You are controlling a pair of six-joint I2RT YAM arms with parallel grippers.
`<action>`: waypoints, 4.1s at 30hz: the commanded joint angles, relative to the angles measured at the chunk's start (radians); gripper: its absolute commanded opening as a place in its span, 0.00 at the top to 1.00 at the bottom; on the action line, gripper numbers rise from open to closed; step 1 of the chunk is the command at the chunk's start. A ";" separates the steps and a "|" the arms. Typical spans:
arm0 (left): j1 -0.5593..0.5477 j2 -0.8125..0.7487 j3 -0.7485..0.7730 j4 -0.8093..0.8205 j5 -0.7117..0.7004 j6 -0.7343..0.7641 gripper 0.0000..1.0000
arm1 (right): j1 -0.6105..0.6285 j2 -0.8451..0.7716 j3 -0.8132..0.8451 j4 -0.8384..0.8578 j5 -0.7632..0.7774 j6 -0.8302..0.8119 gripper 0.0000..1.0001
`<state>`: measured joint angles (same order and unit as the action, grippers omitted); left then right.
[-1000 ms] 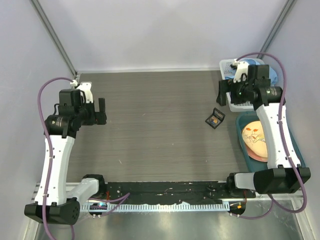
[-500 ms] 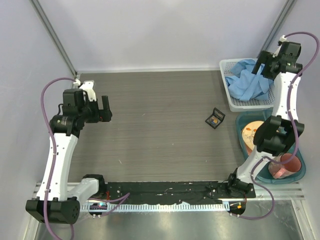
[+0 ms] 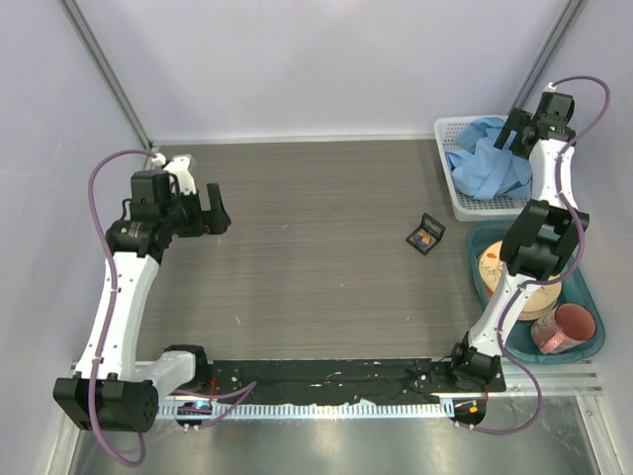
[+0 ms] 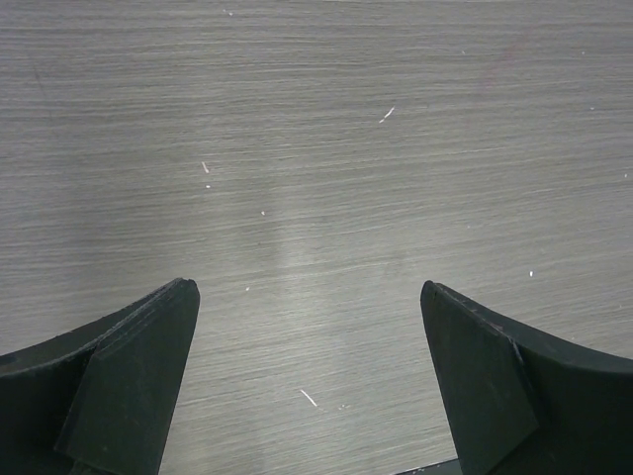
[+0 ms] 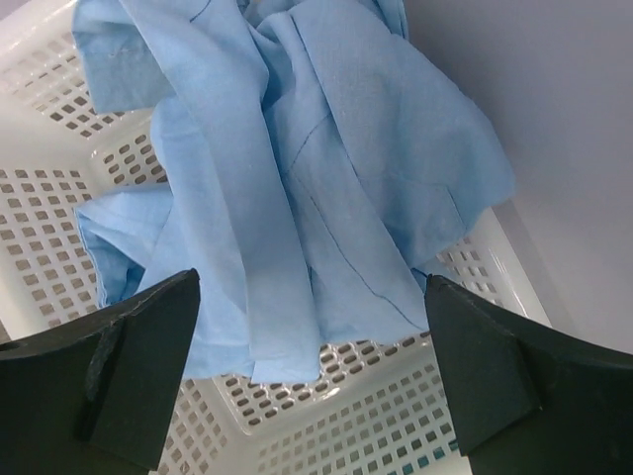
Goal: Pin the brooch onto the clothing
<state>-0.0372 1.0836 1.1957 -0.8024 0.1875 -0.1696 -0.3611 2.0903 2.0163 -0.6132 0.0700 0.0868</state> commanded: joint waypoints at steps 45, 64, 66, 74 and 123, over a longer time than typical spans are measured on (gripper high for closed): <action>0.003 -0.016 -0.047 0.098 0.083 0.007 0.00 | 0.037 -0.027 0.150 0.179 -0.199 -0.162 0.99; 0.003 -0.142 -0.048 0.075 0.053 -0.056 0.00 | 0.428 -0.363 0.314 0.331 -0.470 0.013 0.99; 0.005 -0.142 -0.032 0.060 0.037 -0.056 0.00 | 0.514 -0.392 0.296 0.331 -0.434 -0.047 0.99; 0.008 -0.013 0.209 -0.216 0.050 0.083 0.00 | 0.821 -0.418 0.101 0.247 -0.409 -0.246 0.99; 0.076 0.433 0.369 -0.320 0.727 0.536 1.00 | 0.824 -0.139 -0.383 0.102 -0.618 -0.184 0.83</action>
<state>-0.0040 1.7054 1.4601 -1.0386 0.7582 0.3256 0.4511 1.9327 1.4895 -0.6666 -0.5056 -0.1623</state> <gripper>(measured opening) 0.012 0.318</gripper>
